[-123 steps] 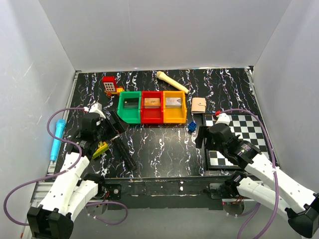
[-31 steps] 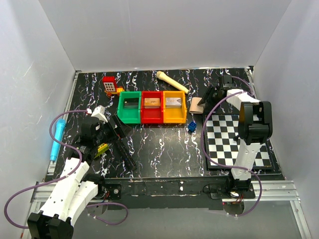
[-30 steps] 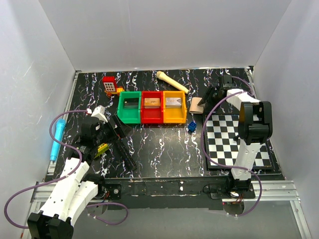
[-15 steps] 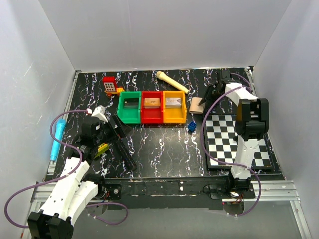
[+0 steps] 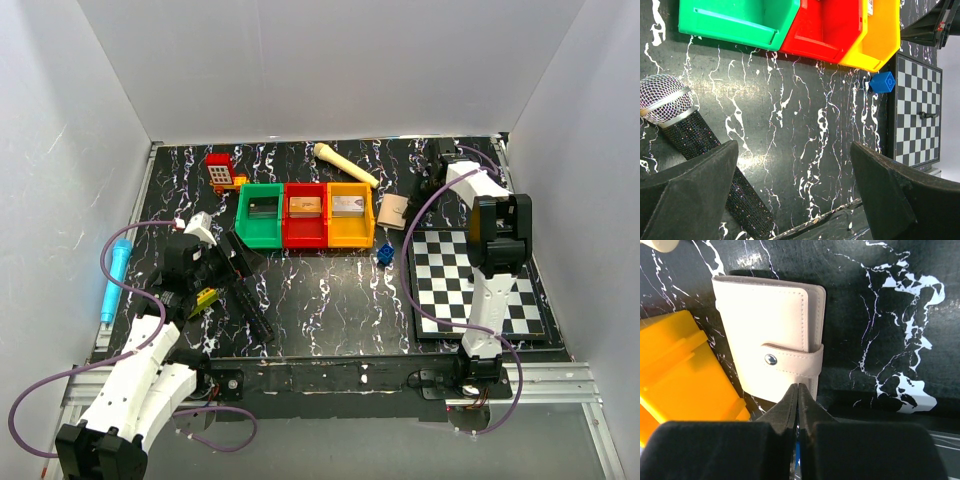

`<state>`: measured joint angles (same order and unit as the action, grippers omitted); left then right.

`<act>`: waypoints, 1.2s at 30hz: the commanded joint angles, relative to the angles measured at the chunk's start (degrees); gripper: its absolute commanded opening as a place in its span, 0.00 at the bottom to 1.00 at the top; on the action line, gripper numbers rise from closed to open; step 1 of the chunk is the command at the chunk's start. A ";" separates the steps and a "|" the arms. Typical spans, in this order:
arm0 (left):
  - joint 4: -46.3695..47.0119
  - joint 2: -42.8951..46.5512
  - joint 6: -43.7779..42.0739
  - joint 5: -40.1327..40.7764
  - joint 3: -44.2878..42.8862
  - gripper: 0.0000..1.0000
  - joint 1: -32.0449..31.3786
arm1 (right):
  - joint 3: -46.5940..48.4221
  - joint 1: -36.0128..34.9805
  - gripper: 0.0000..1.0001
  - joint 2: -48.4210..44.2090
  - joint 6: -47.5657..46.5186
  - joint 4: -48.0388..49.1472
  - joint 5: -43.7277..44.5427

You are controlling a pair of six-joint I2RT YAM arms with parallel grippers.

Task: Take the credit cards out of the card holder
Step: Pick up the card holder from the center of the board.

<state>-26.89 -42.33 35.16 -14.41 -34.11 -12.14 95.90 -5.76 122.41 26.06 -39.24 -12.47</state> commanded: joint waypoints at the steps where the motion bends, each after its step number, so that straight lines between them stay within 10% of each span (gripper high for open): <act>1: 0.09 0.05 0.00 0.00 0.18 0.95 -0.16 | 1.05 -0.13 0.01 -0.68 -0.31 -0.75 -0.19; 7: -0.09 0.31 -0.09 0.09 0.27 0.95 -0.16 | -6.58 -0.13 0.01 -7.34 2.32 6.00 1.31; 11: 0.18 -0.04 0.17 -0.09 0.09 0.95 -0.16 | -10.12 -1.35 0.65 -11.31 4.78 9.89 3.93; 12: 0.26 -0.30 0.18 -0.17 0.18 0.95 -0.16 | -8.98 -2.32 0.68 -10.97 4.96 8.50 5.60; 36: 0.09 -0.04 0.09 -0.70 0.27 0.95 -0.16 | 14.23 -11.20 0.93 4.59 7.51 -10.59 25.92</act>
<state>-26.89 -42.52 35.38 -14.46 -34.09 -12.14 105.97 -16.14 125.73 33.76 -46.41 10.11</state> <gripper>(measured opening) 0.950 0.925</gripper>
